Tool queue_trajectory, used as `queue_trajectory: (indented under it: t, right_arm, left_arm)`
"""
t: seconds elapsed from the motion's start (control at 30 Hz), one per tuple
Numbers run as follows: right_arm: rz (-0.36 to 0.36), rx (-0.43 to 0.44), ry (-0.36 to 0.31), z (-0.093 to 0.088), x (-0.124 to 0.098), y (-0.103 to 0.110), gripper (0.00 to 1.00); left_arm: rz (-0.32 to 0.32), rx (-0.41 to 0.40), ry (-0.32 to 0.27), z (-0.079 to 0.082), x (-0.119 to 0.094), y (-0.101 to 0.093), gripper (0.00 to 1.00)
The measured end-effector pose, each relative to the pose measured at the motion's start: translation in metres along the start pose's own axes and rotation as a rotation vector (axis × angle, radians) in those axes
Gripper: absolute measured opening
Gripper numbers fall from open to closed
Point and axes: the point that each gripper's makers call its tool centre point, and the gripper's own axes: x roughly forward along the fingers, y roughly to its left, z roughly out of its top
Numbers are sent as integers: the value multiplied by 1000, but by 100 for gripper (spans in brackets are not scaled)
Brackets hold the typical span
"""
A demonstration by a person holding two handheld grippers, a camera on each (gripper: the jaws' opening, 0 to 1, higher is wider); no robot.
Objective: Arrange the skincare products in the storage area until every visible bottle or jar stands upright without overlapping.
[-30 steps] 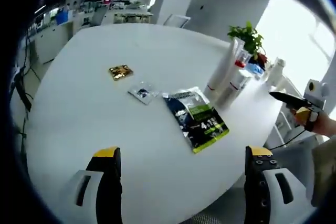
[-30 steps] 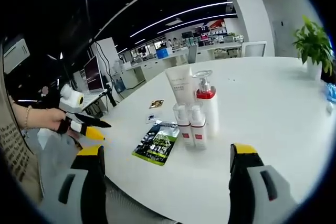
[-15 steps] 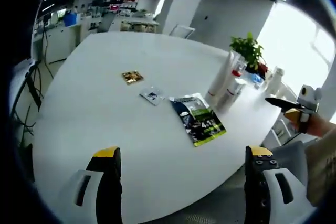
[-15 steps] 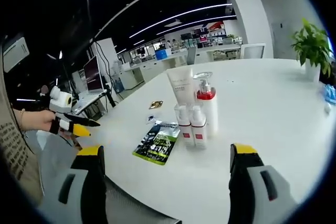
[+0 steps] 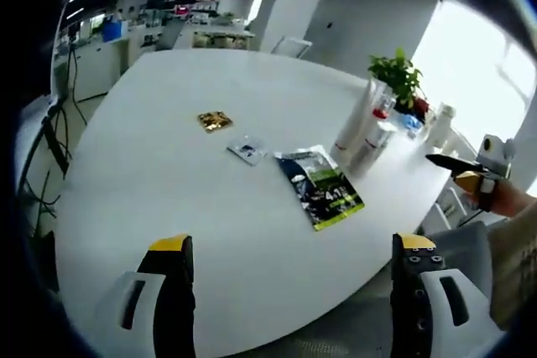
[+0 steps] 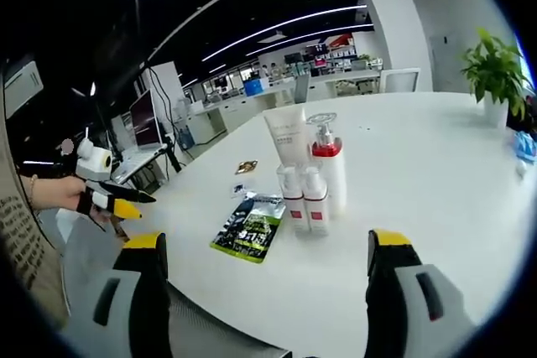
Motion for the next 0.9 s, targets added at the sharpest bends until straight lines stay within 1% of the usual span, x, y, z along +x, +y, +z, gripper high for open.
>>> queue_trajectory:
  t: [0.1,0.2,0.23,0.37,0.47,0.57,0.7,0.83,0.9]
  right_arm:
    - [-4,1,2,0,0,-1,100]
    - [-7,2,4,0,1,-2,100]
    - [-9,3,4,0,1,-3,100]
    - [-18,7,6,1,1,-5,100]
    - [-23,9,10,-1,0,-7,100]
    - [-29,18,20,-5,-1,-8,100]
    - [-36,27,28,-8,-2,-9,100]
    - [-54,34,33,-10,-3,-11,100]
    - [-58,45,33,-11,-3,-12,100]
  left_arm:
    - [0,-5,1,2,3,0,97]
    - [24,-50,-15,5,9,3,97]
    - [41,-75,-21,7,12,5,97]
    - [80,-111,-6,7,24,7,97]
    - [100,-120,19,7,35,6,97]
    - [110,-115,3,17,47,3,96]
    - [128,-125,17,22,64,3,96]
    - [173,-155,12,30,81,7,96]
    - [226,-184,19,31,88,13,97]
